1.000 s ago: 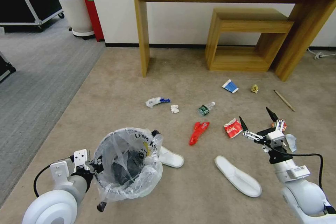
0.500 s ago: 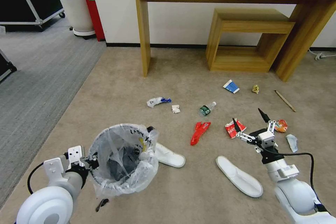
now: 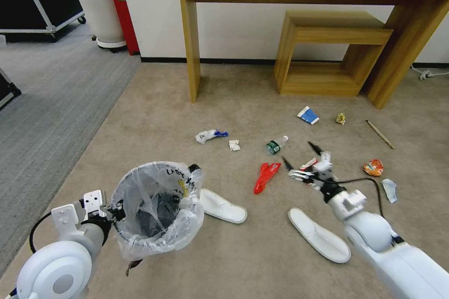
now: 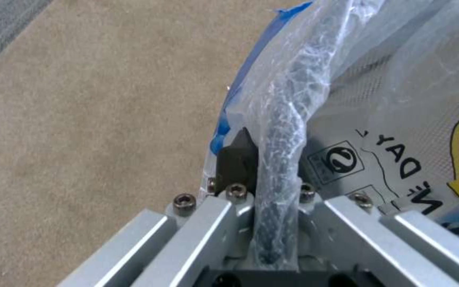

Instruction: Pick up the trash bin and place the garbage on the floor into it.

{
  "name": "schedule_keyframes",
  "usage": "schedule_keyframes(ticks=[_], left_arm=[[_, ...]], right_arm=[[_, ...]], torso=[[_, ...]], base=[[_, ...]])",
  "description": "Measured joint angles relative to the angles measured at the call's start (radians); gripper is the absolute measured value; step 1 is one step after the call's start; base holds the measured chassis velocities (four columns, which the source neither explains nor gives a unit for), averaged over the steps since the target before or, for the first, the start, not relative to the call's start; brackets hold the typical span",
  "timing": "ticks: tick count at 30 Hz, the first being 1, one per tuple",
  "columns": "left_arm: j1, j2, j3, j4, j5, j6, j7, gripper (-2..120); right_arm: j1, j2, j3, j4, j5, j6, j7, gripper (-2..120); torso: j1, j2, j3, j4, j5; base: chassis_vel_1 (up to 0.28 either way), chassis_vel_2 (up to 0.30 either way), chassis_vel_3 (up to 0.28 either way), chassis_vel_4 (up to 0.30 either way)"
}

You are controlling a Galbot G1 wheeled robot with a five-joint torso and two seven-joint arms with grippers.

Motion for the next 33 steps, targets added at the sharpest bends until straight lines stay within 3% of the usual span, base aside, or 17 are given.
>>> schedule_keyframes(ticks=[1, 3, 4, 7, 11, 14, 15, 18, 23, 33], left_arm=[[0.0, 0.0, 0.0, 0.0, 0.0, 0.0, 0.0, 0], [0.01, -0.006, -0.002, 0.0, 0.007, -0.001, -0.001, 0], [0.01, -0.006, -0.002, 0.0, 0.007, -0.001, -0.001, 0], [0.012, -0.016, -0.002, 0.017, 0.022, -0.002, -0.001, 0], [0.011, -0.019, -0.001, 0.024, 0.025, -0.003, -0.001, 0], [0.004, -0.024, 0.0, 0.041, 0.027, -0.007, 0.0, 0], [0.004, -0.024, 0.0, 0.041, 0.027, -0.007, 0.0, 0], [0.004, -0.025, -0.002, 0.05, 0.026, -0.01, -0.001, 0], [0.003, -0.026, 0.0, 0.066, 0.027, -0.012, -0.001, 0], [-0.001, -0.026, 0.019, 0.079, 0.035, -0.014, 0.001, 0]], right_arm=[[0.0, 0.0, 0.0, 0.0, 0.0, 0.0, 0.0, 100], [0.123, -0.037, -0.17, -0.034, 0.048, -0.015, -0.008, 100], [0.123, -0.037, -0.17, -0.034, 0.048, -0.015, -0.008, 100], [0.305, -0.058, -0.386, -0.1, 0.07, -0.026, -0.009, 100], [0.356, -0.059, -0.449, -0.122, 0.077, -0.035, 0.001, 100], [0.467, -0.03, -0.602, -0.182, 0.088, -0.074, 0.014, 100], [0.467, -0.03, -0.602, -0.182, 0.088, -0.074, 0.014, 100], [0.557, 0.012, -0.733, -0.215, 0.117, -0.129, 0.007, 100], [0.642, 0.071, -0.835, -0.258, 0.125, -0.194, -0.005, 100], [0.602, 0.131, -0.852, -0.379, 0.09, -0.202, 0.015, 100]], torso=[[0.0, 0.0, 0.0, 0.0, 0.0], [0.0, 0.0, 0.0, -0.0001, -0.0004], [0.0, 0.0, 0.0, -0.0001, -0.0004], [0.0, 0.0, 0.0, 0.0, -0.0006], [0.0, 0.0, 0.0, 0.0001, -0.0006], [0.0, 0.0, 0.0, -0.0004, -0.0003], [0.0, 0.0, 0.0, -0.0004, -0.0003], [0.0, 0.0, 0.0, -0.0001, -0.0003], [0.0, 0.0, 0.0, -0.0001, -0.0006], [0.0, 0.0, 0.0, -0.0003, -0.0003]], base=[[0.0, 0.0, 0.0, 0.0], [0.0, 0.0, 0.0, 0.0], [0.0, 0.0, 0.0, 0.0], [0.0, 0.0, 0.0, 0.0], [0.0, 0.0, 0.0, 0.0], [0.0, 0.0, 0.0, 0.0], [0.0, 0.0, 0.0, 0.0], [0.0, 0.0, 0.0, 0.0], [0.0, 0.0, 0.0, 0.0], [0.0, 0.0, 0.0, 0.0]])
